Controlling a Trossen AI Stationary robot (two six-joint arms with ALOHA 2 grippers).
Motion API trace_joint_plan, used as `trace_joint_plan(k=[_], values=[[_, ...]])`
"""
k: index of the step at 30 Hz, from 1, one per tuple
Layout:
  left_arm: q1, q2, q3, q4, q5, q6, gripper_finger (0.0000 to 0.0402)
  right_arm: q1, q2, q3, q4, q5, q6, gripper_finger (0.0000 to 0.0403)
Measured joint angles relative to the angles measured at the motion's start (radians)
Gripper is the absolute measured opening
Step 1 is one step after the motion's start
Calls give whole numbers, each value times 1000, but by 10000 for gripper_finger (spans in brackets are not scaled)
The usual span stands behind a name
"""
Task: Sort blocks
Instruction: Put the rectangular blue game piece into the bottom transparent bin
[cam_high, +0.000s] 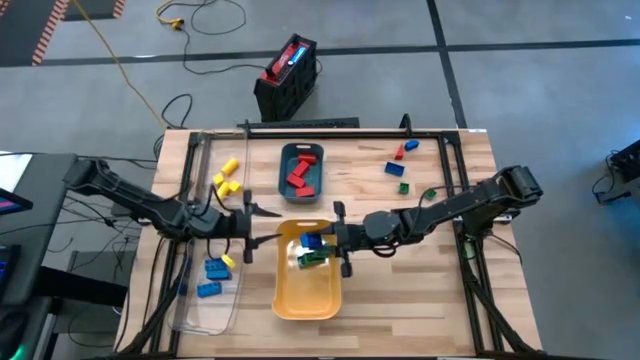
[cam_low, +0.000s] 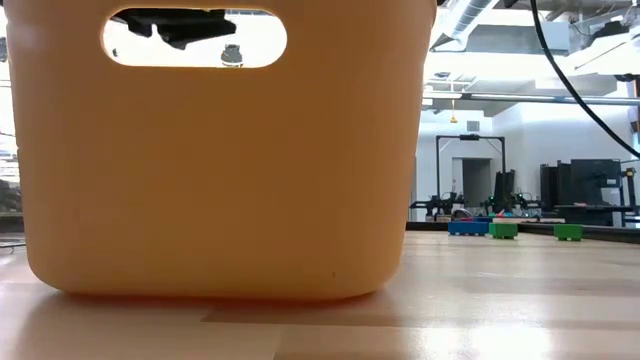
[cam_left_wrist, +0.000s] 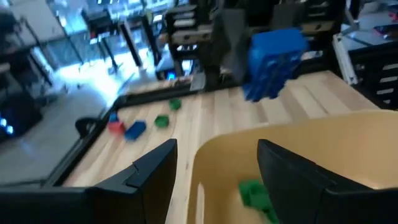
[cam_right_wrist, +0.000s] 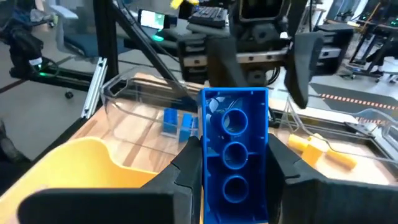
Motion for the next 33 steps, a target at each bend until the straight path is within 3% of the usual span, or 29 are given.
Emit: trace_joint_plan(k=[8, 14, 24, 33], values=[[-26, 65, 0, 133, -16, 64, 217, 37, 0, 0, -9, 58, 8, 101], [-14, 65, 0, 133, -57, -14, 218, 25, 0, 0, -41, 62, 8, 101], [-4, 65, 0, 75, -66, 45, 218, -15, 0, 0, -86, 31, 12, 101], [7, 94, 0, 100, -30, -22, 218, -72, 145, 129, -167, 30, -53, 101]])
